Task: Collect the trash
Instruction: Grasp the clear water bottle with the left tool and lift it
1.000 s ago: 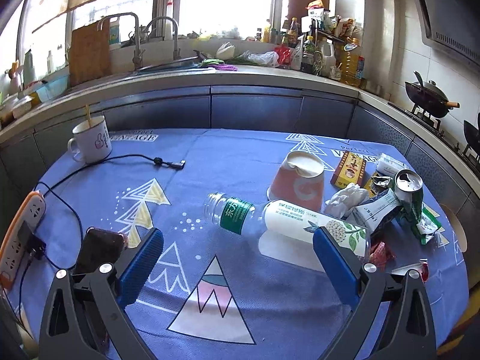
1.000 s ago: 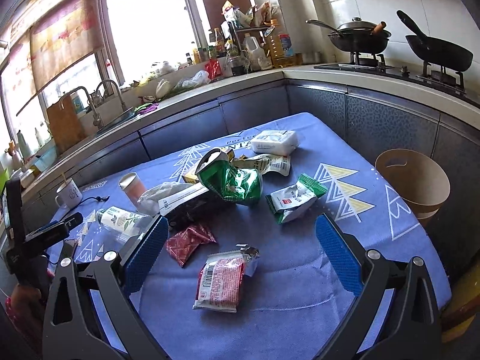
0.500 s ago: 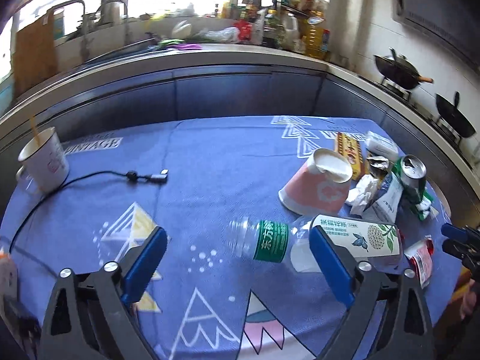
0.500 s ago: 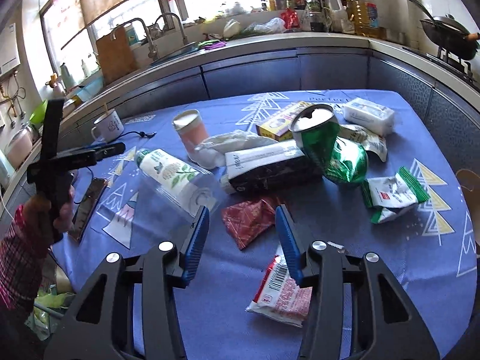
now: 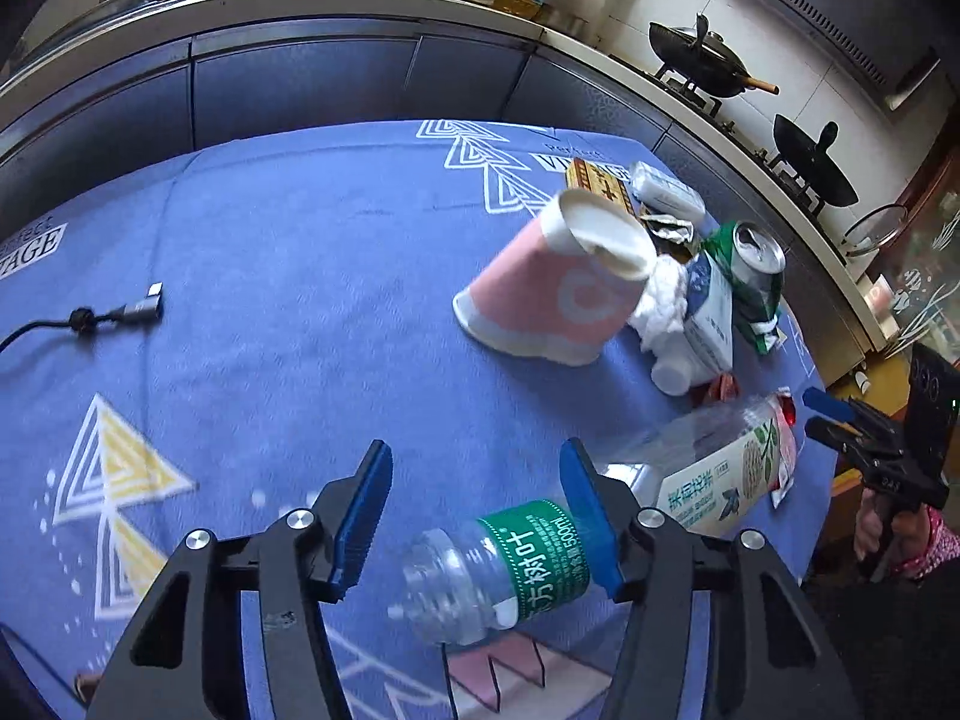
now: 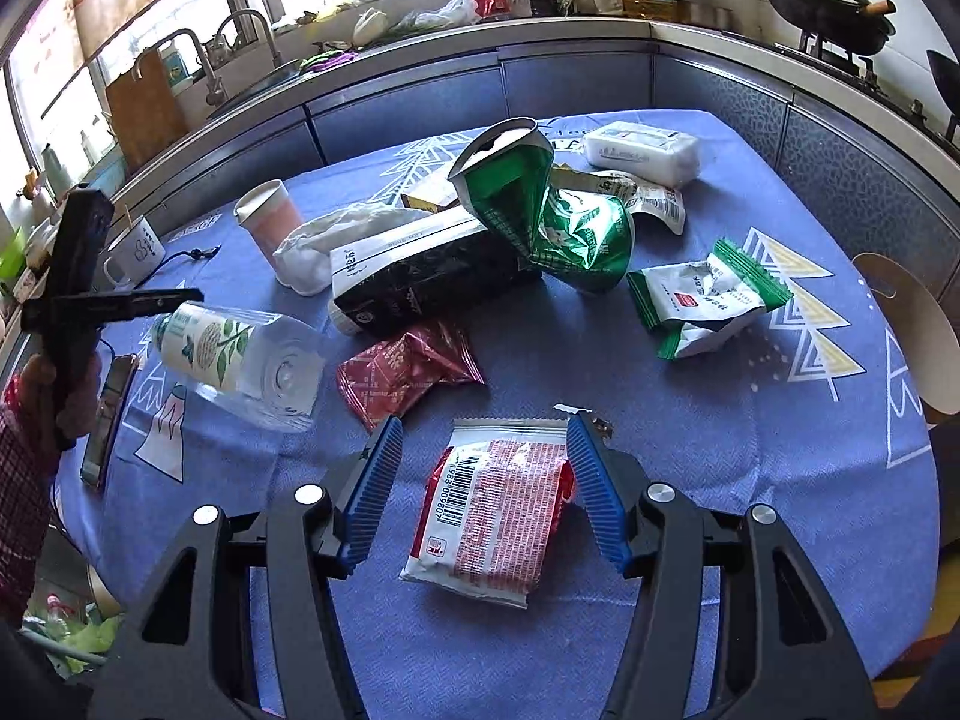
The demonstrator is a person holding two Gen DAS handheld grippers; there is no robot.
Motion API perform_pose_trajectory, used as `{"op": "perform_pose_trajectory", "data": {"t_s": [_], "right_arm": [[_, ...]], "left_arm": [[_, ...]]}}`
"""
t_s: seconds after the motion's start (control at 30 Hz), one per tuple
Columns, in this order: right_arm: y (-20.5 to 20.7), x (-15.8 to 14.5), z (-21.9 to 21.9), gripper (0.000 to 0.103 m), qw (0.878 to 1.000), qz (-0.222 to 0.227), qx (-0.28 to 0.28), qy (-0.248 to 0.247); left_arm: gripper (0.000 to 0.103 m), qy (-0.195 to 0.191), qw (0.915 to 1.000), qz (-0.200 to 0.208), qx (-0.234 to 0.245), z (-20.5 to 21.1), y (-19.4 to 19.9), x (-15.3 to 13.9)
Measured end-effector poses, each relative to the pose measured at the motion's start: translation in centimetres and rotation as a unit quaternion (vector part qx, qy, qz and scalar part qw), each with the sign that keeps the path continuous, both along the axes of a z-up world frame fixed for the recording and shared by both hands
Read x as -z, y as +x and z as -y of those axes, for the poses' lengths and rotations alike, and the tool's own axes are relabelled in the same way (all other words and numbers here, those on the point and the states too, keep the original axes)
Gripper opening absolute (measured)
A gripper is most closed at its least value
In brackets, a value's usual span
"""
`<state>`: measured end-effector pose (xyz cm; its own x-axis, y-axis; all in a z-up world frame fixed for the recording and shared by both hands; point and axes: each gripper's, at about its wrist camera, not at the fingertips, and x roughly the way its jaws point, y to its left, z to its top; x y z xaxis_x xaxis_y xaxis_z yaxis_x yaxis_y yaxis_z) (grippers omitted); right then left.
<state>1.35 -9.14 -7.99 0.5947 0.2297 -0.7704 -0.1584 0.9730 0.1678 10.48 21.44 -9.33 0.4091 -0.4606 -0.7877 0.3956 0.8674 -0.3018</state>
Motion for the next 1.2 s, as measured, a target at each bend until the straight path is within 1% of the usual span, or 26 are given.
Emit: {"op": "perform_pose_trajectory", "data": {"t_s": [0.03,0.07,0.1,0.13,0.2,0.23,0.3,0.37,0.43,0.5,0.57,0.67,0.73,0.8,0.87,0.9,0.97,1.03,1.13,1.17,1.2], "right_arm": [[0.1,0.2,-0.2,0.058,1.000,-0.003,-0.004,0.003],[0.2,0.4,-0.3,0.057,1.000,-0.006,-0.008,0.005],[0.2,0.6,-0.5,0.057,1.000,-0.008,-0.013,0.007],[0.3,0.9,-0.7,0.057,1.000,-0.011,-0.018,0.008],[0.4,1.3,-1.1,0.057,1.000,-0.017,-0.024,0.011],[0.4,1.4,-1.3,0.058,0.999,-0.020,-0.029,0.013],[0.2,1.5,-2.3,0.057,0.999,-0.023,-0.049,0.006],[-0.3,1.4,-4.0,0.057,0.996,-0.018,-0.083,-0.013],[-0.9,1.3,-6.0,0.057,0.992,-0.008,-0.116,-0.043],[-1.1,1.4,-7.4,0.057,0.988,-0.005,-0.137,-0.065],[-1.2,1.7,-8.9,0.056,0.984,-0.006,-0.158,-0.088],[-1.4,1.9,-10.4,0.056,0.977,-0.006,-0.182,-0.109],[-1.4,1.9,-10.7,0.056,0.975,-0.005,-0.189,-0.117],[-1.1,2.0,-11.0,0.057,0.975,-0.008,-0.190,-0.118],[-0.8,2.1,-10.9,0.057,0.975,-0.012,-0.186,-0.117],[-0.8,2.1,-10.7,0.057,0.976,-0.014,-0.184,-0.117],[-0.8,2.0,-10.3,0.057,0.976,-0.019,-0.183,-0.115],[-0.9,2.0,-10.0,0.057,0.976,-0.027,-0.187,-0.104],[-1.2,1.9,-10.7,0.056,0.972,-0.031,-0.219,-0.079],[-1.2,1.7,-11.1,0.055,0.971,-0.028,-0.228,-0.071],[-1.2,1.4,-11.6,0.055,0.969,-0.019,-0.236,-0.065]], "left_arm": [[0.066,0.006,1.0000,0.000,-0.007,-0.3,-1.0,0.0],[0.079,0.012,0.9998,-0.001,-0.015,-0.5,-2.3,-0.1],[0.087,0.018,0.9996,0.002,-0.022,-0.6,-3.3,-0.3],[0.097,0.025,0.9992,0.011,-0.030,-0.7,-4.7,-0.6],[0.098,0.034,0.9986,0.028,-0.029,-0.3,-6.7,-1.3],[0.099,0.037,0.9984,0.033,-0.027,-0.1,-7.4,-1.5],[0.099,0.036,0.9983,0.034,-0.031,0.6,-8.7,-1.5],[0.099,0.024,0.9993,0.020,-0.023,1.4,-9.9,-1.0],[0.099,0.010,0.9999,0.006,-0.011,2.2,-11.5,-0.5],[0.099,-0.016,0.9997,-0.017,-0.004,2.7,-13.1,0.0],[0.099,-0.030,0.9990,-0.034,0.009,3.6,-14.6,0.4],[0.099,-0.001,0.9985,-0.032,0.045,5.2,-17.3,0.6],[0.099,-0.003,0.9972,-0.044,0.060,5.5,-18.7,1.2],[0.099,-0.020,0.9956,-0.078,0.049,5.1,-19.1,2.5],[0.099,-0.055,0.9896,-0.130,0.028,4.3,-19.0,4.1],[0.099,-0.063,0.9905,-0.120,0.020,4.1,-19.2,4.0],[0.099,-0.068,0.9892,-0.128,0.019,4.1,-19.3,4.1],[0.099,-0.070,0.9900,-0.122,0.015,4.2,-19.4,4.0],[0.099,-0.059,0.9919,-0.112,0.013,5.0,-19.2,3.9],[0.097,-0.051,0.9929,-0.107,0.013,5.4,-18.8,3.6],[0.093,-0.039,0.9942,-0.099,0.014,6.0,-18.4,3.6]]}}
